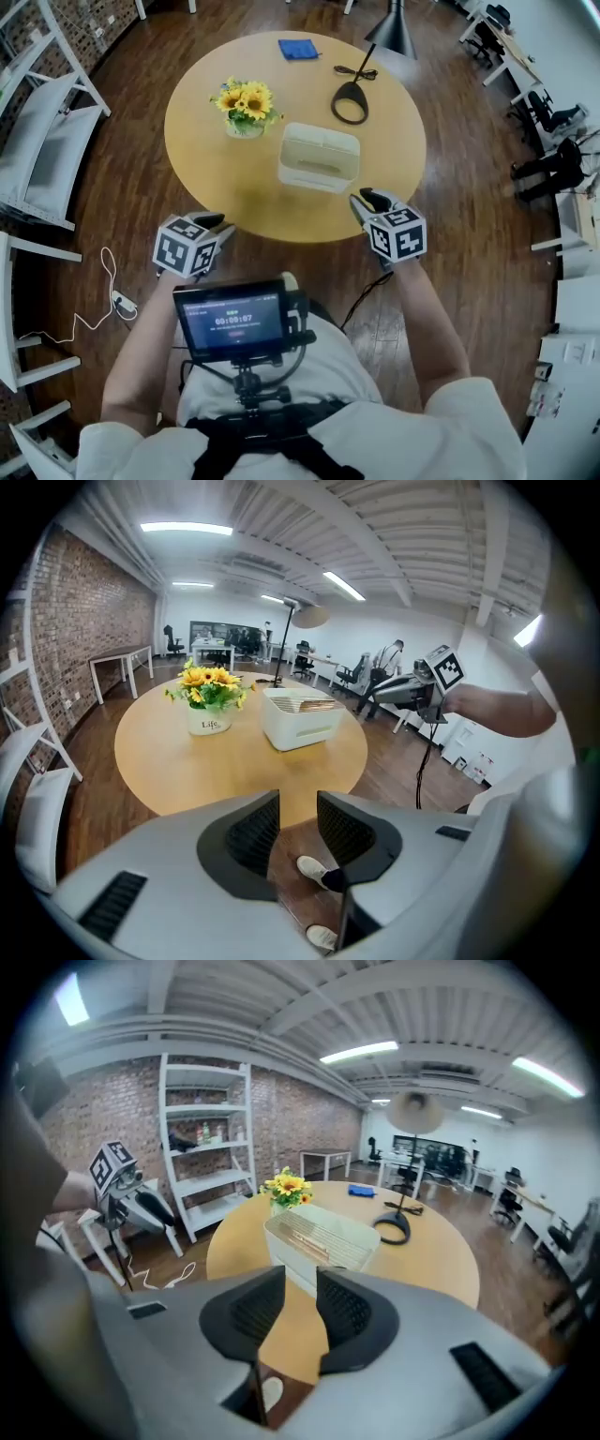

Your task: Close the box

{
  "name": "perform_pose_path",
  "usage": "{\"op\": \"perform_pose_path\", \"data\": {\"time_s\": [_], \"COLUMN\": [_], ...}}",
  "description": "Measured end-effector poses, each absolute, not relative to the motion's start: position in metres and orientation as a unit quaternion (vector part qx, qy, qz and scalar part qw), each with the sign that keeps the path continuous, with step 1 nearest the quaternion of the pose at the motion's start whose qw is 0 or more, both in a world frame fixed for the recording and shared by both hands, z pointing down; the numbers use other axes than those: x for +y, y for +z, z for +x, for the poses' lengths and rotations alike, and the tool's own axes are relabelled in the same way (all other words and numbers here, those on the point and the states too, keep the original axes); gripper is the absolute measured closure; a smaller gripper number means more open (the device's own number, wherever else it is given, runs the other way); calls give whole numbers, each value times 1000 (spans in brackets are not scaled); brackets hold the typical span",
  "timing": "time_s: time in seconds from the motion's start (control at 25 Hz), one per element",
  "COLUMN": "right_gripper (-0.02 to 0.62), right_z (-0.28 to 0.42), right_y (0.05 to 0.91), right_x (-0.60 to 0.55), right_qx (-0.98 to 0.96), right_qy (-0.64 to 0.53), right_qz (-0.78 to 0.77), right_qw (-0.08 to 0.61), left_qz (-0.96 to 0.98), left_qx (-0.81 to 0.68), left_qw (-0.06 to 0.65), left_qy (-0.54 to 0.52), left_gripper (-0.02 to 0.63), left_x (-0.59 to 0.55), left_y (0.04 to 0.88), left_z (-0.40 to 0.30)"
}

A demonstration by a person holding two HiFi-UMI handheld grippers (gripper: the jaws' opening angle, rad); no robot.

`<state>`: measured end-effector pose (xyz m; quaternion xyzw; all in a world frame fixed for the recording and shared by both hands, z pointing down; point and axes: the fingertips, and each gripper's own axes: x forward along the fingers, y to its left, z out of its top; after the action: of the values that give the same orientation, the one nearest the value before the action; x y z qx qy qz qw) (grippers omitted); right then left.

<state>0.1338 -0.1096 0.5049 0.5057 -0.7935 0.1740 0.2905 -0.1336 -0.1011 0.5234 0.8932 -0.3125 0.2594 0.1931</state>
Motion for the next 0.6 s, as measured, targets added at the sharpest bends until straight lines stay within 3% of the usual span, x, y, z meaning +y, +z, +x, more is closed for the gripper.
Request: {"op": "perform_pose_path", "data": {"time_s": [0.24, 0.6], "right_gripper": [483, 483], "right_z": [145, 130], "right_y": [522, 554], "right_x": [28, 187], "right_qx": [-724, -656], "right_qy": [234, 282], "right_qz": [616, 680], "right_qw": [203, 169], "left_qz": [910, 916], "left_qx": [-285, -272], "left_qw": [179, 177], "left_qy": [243, 236], "left_gripper": [476, 476], "left_x": [-51, 26], "left_y": [521, 529], "left_z": [-150, -184]}}
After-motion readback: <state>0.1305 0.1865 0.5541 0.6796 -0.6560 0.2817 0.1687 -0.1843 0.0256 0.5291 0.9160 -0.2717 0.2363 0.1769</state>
